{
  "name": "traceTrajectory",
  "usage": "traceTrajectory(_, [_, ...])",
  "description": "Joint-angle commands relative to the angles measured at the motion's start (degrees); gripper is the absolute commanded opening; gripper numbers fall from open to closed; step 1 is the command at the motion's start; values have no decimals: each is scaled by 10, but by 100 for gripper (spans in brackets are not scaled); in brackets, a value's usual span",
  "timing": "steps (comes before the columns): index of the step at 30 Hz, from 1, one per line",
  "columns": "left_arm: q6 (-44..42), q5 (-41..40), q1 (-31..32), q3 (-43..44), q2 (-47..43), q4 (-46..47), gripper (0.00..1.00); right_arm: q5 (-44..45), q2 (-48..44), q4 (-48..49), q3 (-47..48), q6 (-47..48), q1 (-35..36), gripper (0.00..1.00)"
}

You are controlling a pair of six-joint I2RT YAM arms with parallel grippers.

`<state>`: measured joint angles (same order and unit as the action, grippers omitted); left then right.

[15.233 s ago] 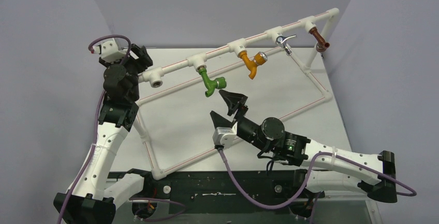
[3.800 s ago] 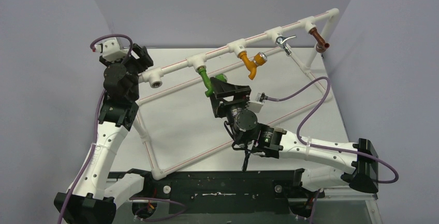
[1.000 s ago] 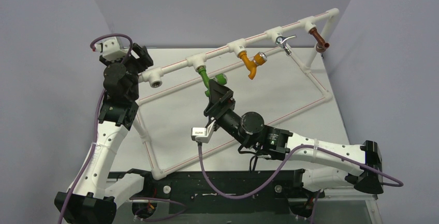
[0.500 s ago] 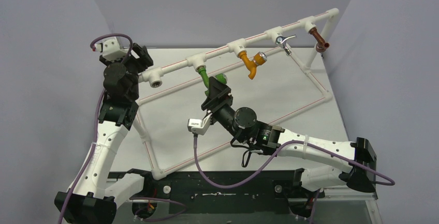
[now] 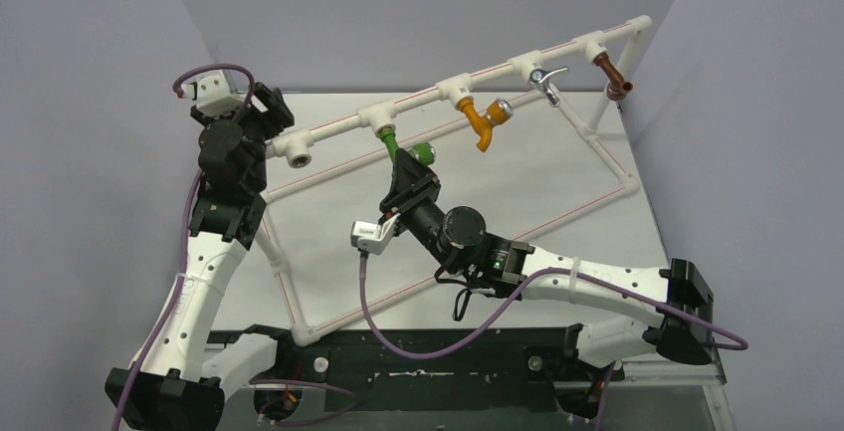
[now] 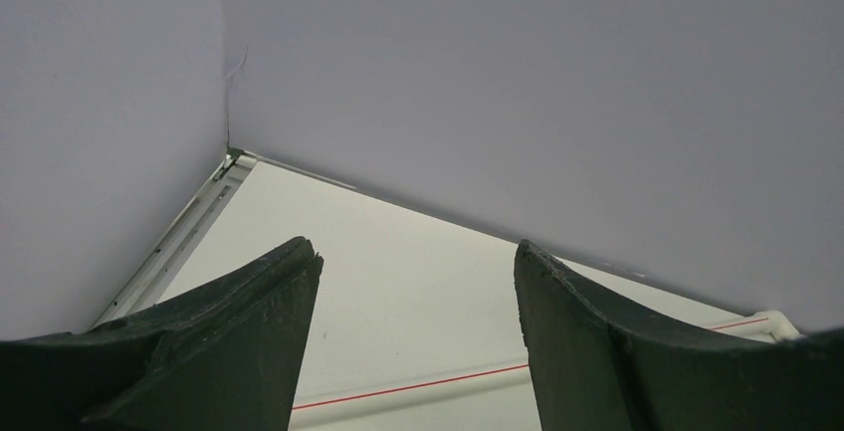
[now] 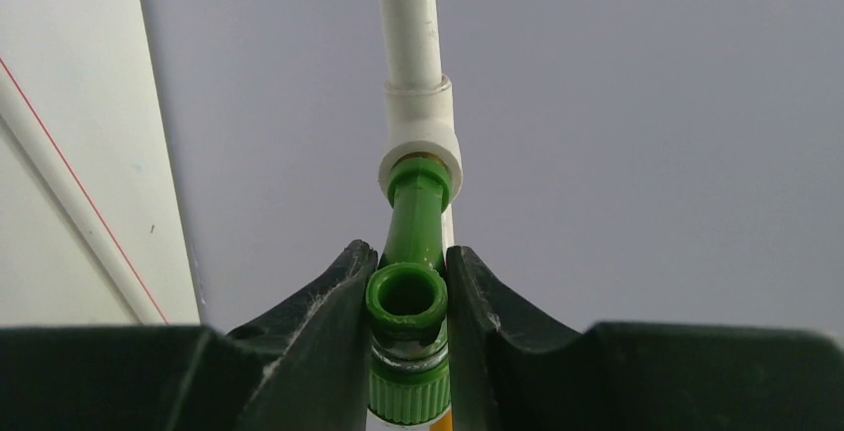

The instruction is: Install the water faucets

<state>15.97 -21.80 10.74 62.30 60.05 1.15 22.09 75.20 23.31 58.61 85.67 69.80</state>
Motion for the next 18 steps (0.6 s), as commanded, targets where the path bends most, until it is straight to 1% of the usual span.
traceTrajectory(1, [-15, 26, -2, -46, 28, -166, 69, 28, 10, 55, 33, -28, 4, 1])
traceTrajectory(6, [-15, 27, -2, -46, 29, -166, 69, 35, 14, 79, 42, -95, 15, 0])
traceTrajectory(9, [-14, 27, -2, -46, 28, -166, 69, 44, 17, 123, 39, -155, 20, 0])
traceTrajectory(14, [-14, 28, -3, -46, 26, -164, 69, 81, 25, 189, 43, -303, 19, 0])
traceTrajectory(18, [-14, 28, -3, -46, 25, -164, 69, 94, 19, 242, 27, -445, 16, 0])
